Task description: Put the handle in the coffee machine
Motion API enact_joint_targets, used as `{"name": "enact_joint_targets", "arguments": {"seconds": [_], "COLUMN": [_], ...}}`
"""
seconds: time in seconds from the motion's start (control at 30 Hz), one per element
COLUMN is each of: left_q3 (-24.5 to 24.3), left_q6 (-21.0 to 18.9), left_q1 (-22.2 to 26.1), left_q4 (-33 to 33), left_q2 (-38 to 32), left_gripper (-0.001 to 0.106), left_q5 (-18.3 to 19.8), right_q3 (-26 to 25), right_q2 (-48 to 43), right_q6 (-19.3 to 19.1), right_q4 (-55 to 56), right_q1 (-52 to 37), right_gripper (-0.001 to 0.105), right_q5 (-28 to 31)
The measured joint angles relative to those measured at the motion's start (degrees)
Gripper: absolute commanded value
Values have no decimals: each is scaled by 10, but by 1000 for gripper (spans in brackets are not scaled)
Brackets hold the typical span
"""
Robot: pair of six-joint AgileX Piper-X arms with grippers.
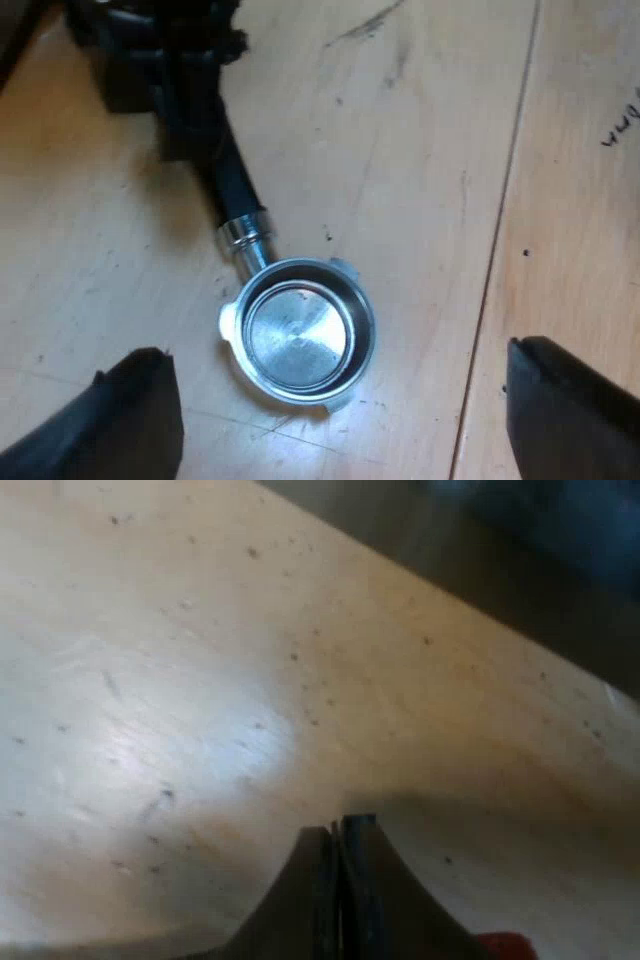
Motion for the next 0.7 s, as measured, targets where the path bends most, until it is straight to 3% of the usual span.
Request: {"name": "enact_joint_targets", "arguments": {"seconds": [0.5, 0.7], "left_q3": [0, 0], "left_q6": [-10, 6], "left_q1": [15, 15], "left_q4": [34, 54], "left_q2": [0, 0], "left_gripper": [70, 70], "left_q5": [-3, -56], "right_q3": [-4, -4], "right_q2": [7, 7], "right_q6": [-15, -16], "right_q4": [210, 236], "right_q1": [9, 75], "right_gripper": [0, 0], "right_q5": [-13, -41]}}
